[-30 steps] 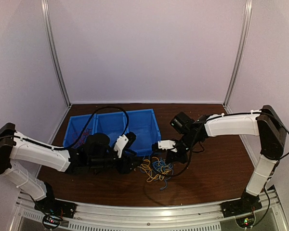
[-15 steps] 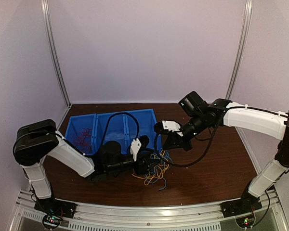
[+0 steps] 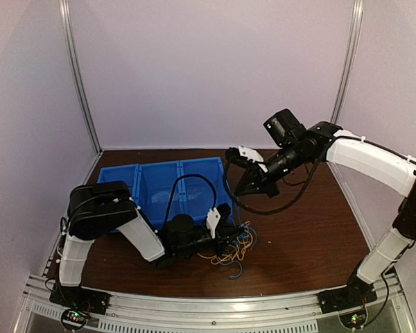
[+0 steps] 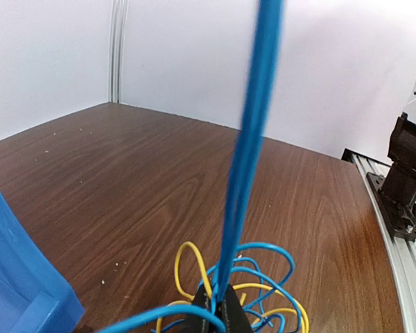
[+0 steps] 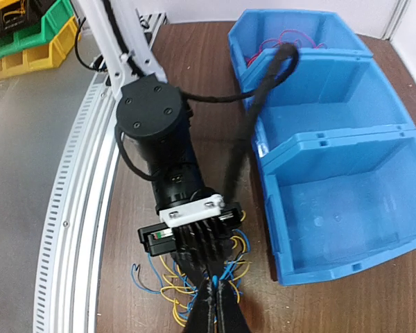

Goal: Untangle the cables

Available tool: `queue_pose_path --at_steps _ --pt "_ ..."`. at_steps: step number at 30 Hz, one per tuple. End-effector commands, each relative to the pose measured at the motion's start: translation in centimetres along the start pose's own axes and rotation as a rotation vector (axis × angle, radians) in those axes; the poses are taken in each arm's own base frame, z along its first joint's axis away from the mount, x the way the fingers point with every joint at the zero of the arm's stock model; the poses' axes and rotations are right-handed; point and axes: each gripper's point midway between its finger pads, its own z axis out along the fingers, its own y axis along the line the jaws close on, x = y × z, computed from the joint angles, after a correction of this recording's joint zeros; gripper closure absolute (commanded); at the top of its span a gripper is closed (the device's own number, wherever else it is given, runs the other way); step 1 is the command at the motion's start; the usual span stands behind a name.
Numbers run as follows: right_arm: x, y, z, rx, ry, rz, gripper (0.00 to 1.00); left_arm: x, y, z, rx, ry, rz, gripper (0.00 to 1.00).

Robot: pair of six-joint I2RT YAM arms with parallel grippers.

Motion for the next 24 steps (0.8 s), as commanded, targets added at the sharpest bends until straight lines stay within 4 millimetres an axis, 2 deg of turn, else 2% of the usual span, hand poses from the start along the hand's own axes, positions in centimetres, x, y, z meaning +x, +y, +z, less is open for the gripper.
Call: queue_pose_path --at_steps 1,5,10,12,18,21,23,24 --pt "-7.3 -0.3 -6.8 0.01 -0.248 -0.048 1.0 1.7 0.2 0.4 0.003 0.008 -0.023 0.96" --pt "-11.3 -0.5 -11.1 0.056 -0.353 -0.107 1.0 2.9 0.4 0.2 -0.007 0.023 -0.05 0.96" --pt "-16.9 1.0 -16.9 0.157 -0.48 -0.231 1.0 3.8 0.6 0.5 -0.008 0.042 -0.057 0.94" --pt "-17.9 1.6 -18.2 0.174 -0.502 -0.255 1.0 3.8 0.5 0.6 -0.005 0.046 -0.054 0.9" --pt "-18.1 2.3 -19.3 0.213 -0.506 -0.282 1.0 3.4 0.6 0.0 -0.015 0.047 -0.045 0.89" --pt "-17.6 2.3 -19.0 0.214 -0.498 -0.277 1.0 3.1 0.5 -0.6 -0.02 0.041 -0.046 0.89" --pt "-16.8 2.1 -18.4 0.219 -0.48 -0.267 1.0 2.0 0.5 -1.3 -0.029 0.022 -0.053 0.87" --pt "-16.3 2.0 -18.1 0.222 -0.47 -0.262 1.0 0.8 0.3 -1.9 -0.029 0.001 -0.059 0.85"
